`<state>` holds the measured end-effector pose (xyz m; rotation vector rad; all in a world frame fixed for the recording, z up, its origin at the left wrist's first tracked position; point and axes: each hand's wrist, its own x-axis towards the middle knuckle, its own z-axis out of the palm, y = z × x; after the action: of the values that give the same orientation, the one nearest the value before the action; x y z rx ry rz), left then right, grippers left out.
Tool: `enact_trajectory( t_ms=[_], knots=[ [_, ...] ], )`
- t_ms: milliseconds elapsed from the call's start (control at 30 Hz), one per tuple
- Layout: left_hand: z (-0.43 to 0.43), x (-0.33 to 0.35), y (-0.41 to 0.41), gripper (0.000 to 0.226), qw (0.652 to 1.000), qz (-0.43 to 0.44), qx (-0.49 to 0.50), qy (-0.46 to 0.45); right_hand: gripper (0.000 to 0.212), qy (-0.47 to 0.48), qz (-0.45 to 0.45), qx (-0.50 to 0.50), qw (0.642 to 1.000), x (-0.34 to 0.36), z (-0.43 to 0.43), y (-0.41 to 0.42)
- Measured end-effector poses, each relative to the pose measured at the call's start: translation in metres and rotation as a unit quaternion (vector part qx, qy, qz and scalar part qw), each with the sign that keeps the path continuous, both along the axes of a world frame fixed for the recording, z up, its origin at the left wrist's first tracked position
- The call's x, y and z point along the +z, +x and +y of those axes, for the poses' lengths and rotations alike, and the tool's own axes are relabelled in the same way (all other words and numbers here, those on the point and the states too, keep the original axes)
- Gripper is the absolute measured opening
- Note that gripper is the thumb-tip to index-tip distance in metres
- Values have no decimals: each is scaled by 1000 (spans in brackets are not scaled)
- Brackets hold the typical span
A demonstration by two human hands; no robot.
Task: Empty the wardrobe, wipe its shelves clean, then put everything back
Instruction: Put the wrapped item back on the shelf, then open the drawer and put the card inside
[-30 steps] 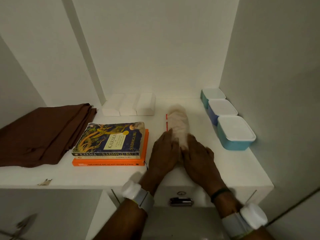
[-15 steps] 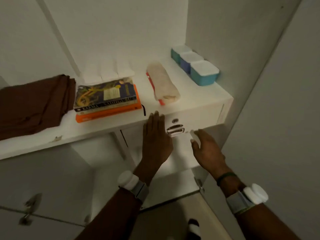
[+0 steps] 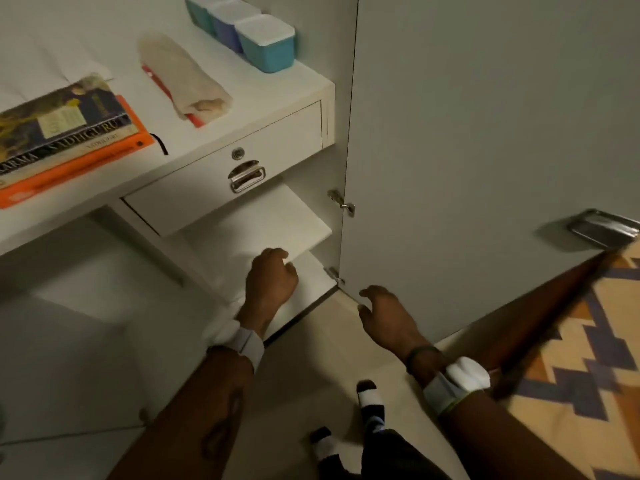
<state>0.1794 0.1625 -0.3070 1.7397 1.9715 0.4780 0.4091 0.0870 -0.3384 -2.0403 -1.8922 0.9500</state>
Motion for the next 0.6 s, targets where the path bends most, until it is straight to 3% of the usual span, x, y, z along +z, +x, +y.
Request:
enact_trajectory(
  t_ms=[167,367,500,600],
  knots=[
    [27,51,-9,36,996,40,35,76,42,73,31,67,995,31,46,-31],
    [55,124,-39,43,967,137,99,192,43,158,49,178,970,86,115,-81],
    [74,153,-69,48,947,216,148,188,46,180,40,253,950,108,167,-116],
    [78,163,-72,49,957,218,141,128,50,173,13,301,938,109,201,-139]
  ],
)
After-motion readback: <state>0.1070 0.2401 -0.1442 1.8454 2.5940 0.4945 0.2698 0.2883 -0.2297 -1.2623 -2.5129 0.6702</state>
